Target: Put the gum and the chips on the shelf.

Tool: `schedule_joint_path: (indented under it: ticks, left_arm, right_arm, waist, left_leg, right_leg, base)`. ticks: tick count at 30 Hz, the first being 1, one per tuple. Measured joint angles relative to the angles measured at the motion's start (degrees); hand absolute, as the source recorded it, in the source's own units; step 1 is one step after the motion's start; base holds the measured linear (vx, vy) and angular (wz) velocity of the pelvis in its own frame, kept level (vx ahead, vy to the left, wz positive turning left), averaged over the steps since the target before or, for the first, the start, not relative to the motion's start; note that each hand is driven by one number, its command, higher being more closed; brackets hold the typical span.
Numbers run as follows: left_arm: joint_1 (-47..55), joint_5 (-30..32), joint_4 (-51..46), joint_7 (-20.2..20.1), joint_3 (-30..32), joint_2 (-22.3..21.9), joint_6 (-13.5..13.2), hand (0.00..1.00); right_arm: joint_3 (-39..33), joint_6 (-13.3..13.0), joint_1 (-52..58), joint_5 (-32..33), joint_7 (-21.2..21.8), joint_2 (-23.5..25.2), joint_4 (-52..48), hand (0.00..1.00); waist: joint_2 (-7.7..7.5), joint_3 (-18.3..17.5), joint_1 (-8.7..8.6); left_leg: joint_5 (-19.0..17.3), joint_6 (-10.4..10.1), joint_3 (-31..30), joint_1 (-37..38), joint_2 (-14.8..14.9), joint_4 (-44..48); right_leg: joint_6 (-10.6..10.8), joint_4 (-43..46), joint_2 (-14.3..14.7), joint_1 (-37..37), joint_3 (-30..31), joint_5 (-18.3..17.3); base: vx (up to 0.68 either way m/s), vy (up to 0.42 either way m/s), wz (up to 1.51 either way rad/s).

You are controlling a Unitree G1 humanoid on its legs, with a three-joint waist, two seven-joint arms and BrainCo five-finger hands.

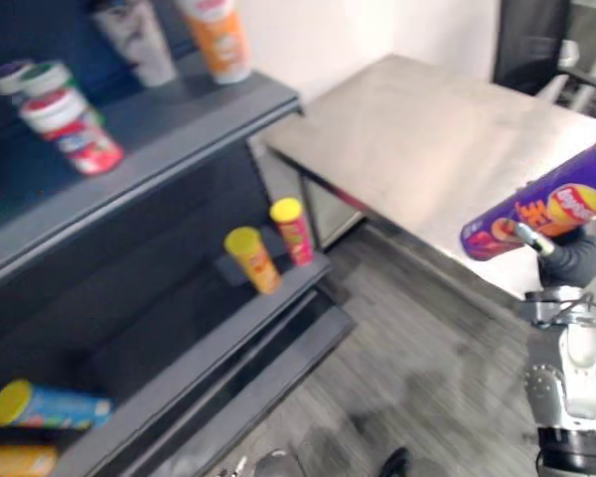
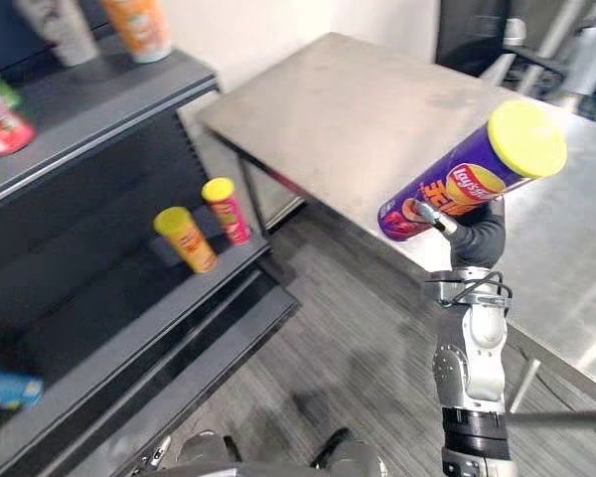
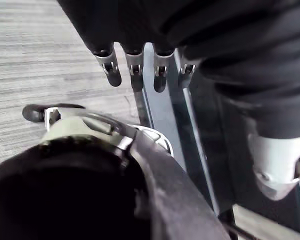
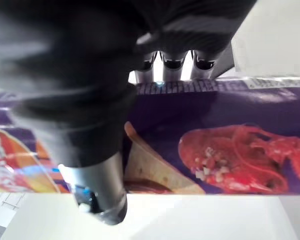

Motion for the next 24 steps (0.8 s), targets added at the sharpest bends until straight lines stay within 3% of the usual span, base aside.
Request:
schedule_joint_path:
  ticks: [3,5,10,14,16,24]
  left_arm:
    - [0.6,0.0,0.5,0.0,0.0,0.4,-1.3,0.00]
    - [0.4,0.2,1.6,-0.1,-0.1,0.3,-2.2,0.00]
    - [0.6,0.2,1.4,-0.1,-1.3,1.2,-2.2,0.00]
    - [1.2,0.2,0.9,0.2,-2.3,1.5,-2.3,0.00]
    - [1.2,-0.1,0.9,0.2,-2.3,1.6,-2.3,0.00]
    - [2.0,-0.5,-0.7,-0.1,-2.3,1.5,-2.2,0.00]
  right_arm:
    - [-0.7,0.0,1.4,-0.5,-1.2,0.2,0.0,1.00]
    - [-2.4,0.0,1.4,-1.1,-2.8,0.2,0.0,1.00]
    - [-4.1,-0.1,-0.5,-1.3,-4.6,0.2,0.0,1.00]
    - [-4.1,-0.1,-0.2,-3.4,-4.8,0.3,0.0,1.00]
    - [-4.2,-0.1,0.3,-3.5,-4.8,0.3,0.0,1.00]
    - [-3.7,-0.3,0.5,-5.0,-3.5,0.3,0.0,1.00]
  waist:
    - [-0.21,-1.0,-0.61]
    - [-0.19,-1.0,-1.34]
    - [-0.99,-1.1,-1.15]
    - [-1.10,-1.1,-1.05]
    - [-1.16,-1.1,-1.46]
    - [-1.26,-1.2,-0.34]
  left_leg:
    - [-0.1,-0.2,3.4,0.1,-3.4,-9.5]
    - [-1.2,-1.9,5.2,0.4,-5.1,-16.8]
    - [-1.2,-5.9,5.6,2.0,-10.5,-28.6]
    - [0.4,-5.0,4.8,4.4,-14.9,-35.1]
    - [0.5,-4.8,4.2,4.5,-15.8,-36.5]
    - [0.6,-4.4,4.0,4.0,-15.6,-36.5]
  right_leg:
    - [0.4,-0.2,-2.5,-0.7,-5.0,1.4]
    - [1.0,0.6,-3.6,-0.8,-10.4,2.6]
    - [1.5,5.9,-8.2,-3.7,-11.5,3.6]
    - [1.6,4.0,-9.5,-3.7,-9.3,8.2]
    - [1.5,2.5,-9.3,-3.9,-7.4,9.8]
    - [1.1,0.8,-8.0,-4.7,-3.6,11.6]
  base:
    - [-0.11,0.125,1.10]
    - [-0.10,0.147,1.04]
    - [-0.09,0.219,0.45]
    - [-0.13,0.201,0.07]
    - [-0.08,0.152,0.18]
    - [0.07,0.004,0.02]
